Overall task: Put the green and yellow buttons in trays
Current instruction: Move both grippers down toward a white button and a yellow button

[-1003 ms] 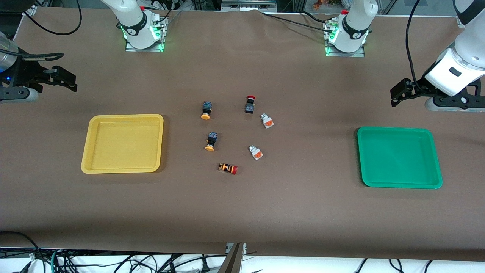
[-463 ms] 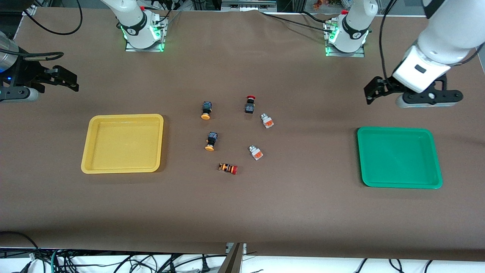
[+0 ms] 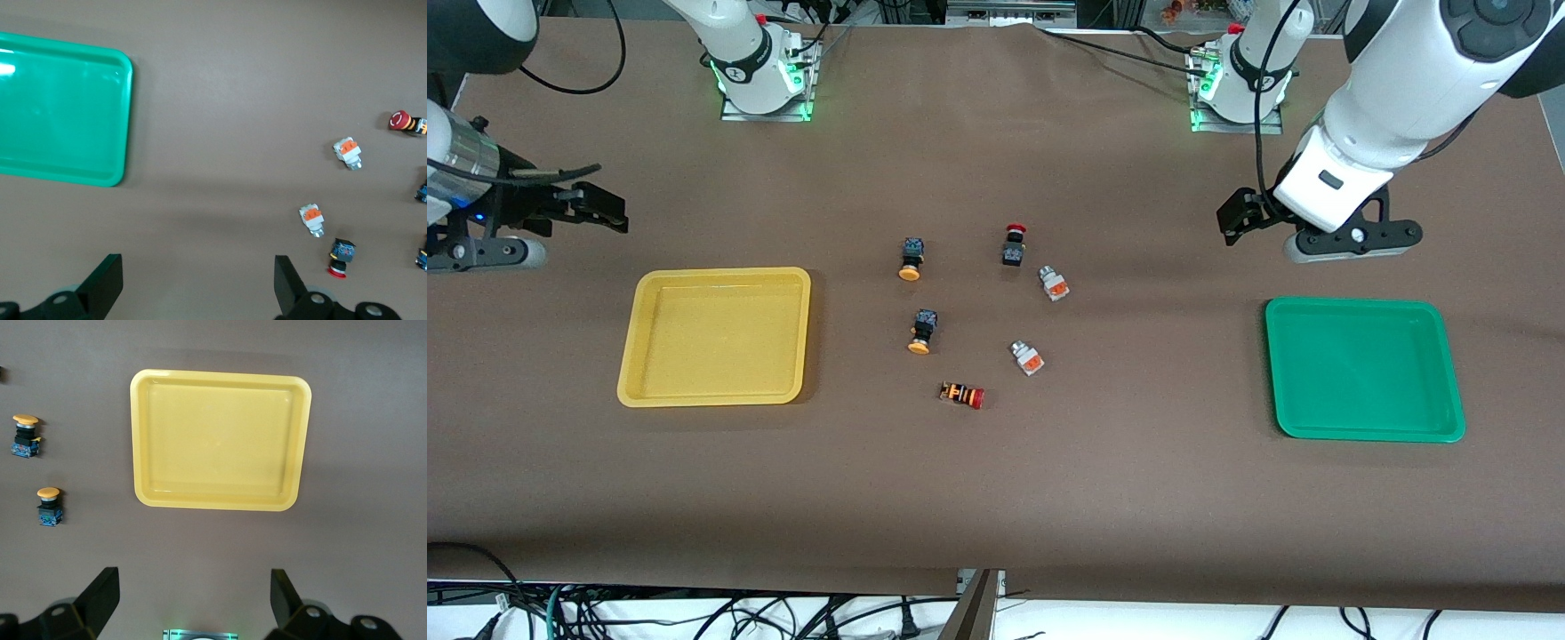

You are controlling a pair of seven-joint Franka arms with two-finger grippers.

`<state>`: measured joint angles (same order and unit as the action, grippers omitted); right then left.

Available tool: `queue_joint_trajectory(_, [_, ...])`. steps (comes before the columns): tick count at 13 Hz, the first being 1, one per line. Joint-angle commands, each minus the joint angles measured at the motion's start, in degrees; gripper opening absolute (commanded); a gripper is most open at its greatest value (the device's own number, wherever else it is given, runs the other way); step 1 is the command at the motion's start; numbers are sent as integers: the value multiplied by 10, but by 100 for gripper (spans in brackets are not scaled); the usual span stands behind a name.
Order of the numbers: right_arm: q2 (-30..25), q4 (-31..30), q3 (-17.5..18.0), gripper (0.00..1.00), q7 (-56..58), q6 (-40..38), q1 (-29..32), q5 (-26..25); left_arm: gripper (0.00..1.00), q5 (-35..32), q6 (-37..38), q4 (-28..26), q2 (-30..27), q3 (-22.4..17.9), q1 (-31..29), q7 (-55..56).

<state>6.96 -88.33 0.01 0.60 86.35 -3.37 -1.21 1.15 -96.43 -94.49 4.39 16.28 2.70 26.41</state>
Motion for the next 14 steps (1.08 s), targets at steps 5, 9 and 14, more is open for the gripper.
queue_joint_trajectory(5, [45, 11, 8, 100, -3, -1, -15, 1, 100, 4, -56, 1, 72, 31, 34, 161])
queue_joint_trajectory(9, [64, -22, 8, 100, -51, 49, -53, 3, 100, -8, -146, 0, 145, 31, 80, 246])
queue_joint_trajectory(14, [64, -78, 10, 100, -54, 119, -60, 22, 100, -113, -211, 0, 229, 31, 152, 388])
